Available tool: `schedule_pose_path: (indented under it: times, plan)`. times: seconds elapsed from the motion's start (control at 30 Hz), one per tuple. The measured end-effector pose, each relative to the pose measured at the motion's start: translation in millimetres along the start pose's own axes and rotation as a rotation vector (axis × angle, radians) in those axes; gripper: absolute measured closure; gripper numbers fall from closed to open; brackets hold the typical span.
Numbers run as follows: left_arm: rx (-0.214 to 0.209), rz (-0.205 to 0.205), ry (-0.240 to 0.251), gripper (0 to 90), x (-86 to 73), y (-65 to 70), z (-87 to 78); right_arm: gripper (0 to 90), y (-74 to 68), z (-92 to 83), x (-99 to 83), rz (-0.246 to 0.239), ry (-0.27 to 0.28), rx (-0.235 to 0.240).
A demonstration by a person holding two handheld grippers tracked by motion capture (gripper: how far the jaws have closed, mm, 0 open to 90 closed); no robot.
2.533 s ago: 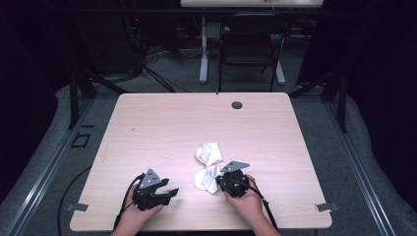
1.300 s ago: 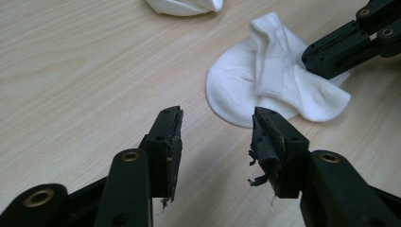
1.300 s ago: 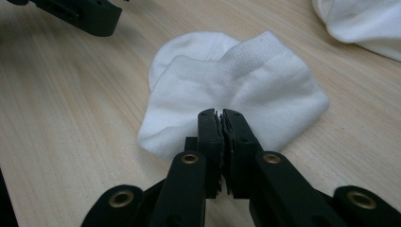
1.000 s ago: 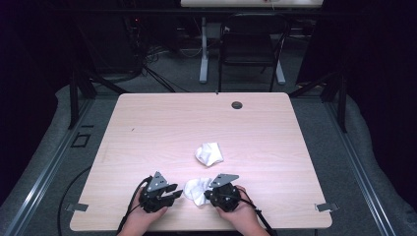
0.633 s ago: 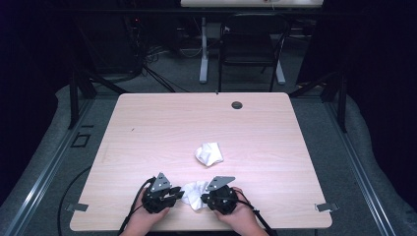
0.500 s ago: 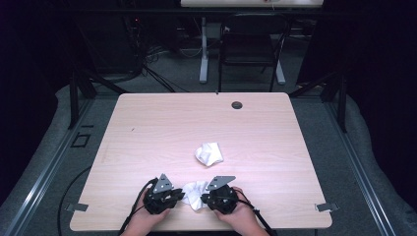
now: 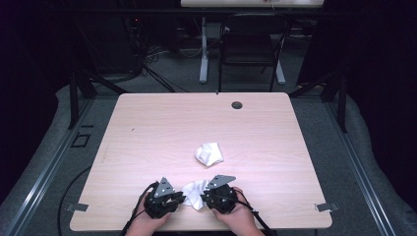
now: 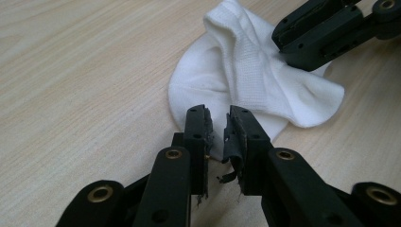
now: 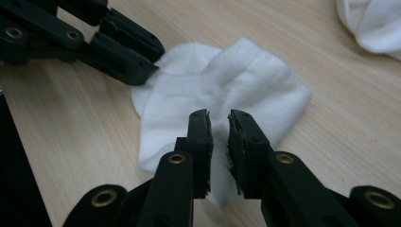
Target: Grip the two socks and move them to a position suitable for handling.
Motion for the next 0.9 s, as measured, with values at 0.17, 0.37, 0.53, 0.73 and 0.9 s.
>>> schedule_pose_path:
  times: [0.17, 0.37, 0.53, 0.73, 0.9]
  plan:
    - [0.001, -0.003, 0.003, 78.8, 0.0, -1.0, 0.1, 76.3, -16.3, -3.7, 10.2, -0.035, 0.03, -0.016]
    - [0.001, 0.009, 0.001, 84.3, 0.3, 0.0, 0.7, 74.6, -28.6, 3.4, 16.8, -0.03, 0.042, 0.007]
    - [-0.002, -0.004, 0.004, 87.4, 0.6, 0.4, 1.6, 71.0, -30.7, 13.5, 17.2, -0.017, 0.024, 0.011]
    - [-0.004, -0.004, 0.001, 87.7, 0.7, -0.1, 1.5, 71.7, -30.8, 18.8, 13.5, -0.034, -0.001, -0.004]
    - [-0.003, -0.004, 0.001, 87.8, 0.6, 0.1, 1.5, 81.4, -29.5, 18.0, 11.7, -0.039, -0.002, -0.014]
Point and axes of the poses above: each handheld gripper's, and its own axes: z roughly forward along the jaws, x roughly out of its top, y roughly to its right, the point moved 5 cm from there along z, roughly forward along the jaws, and after that the axes turned 5 degrees about -x, right-handed, at the moved point
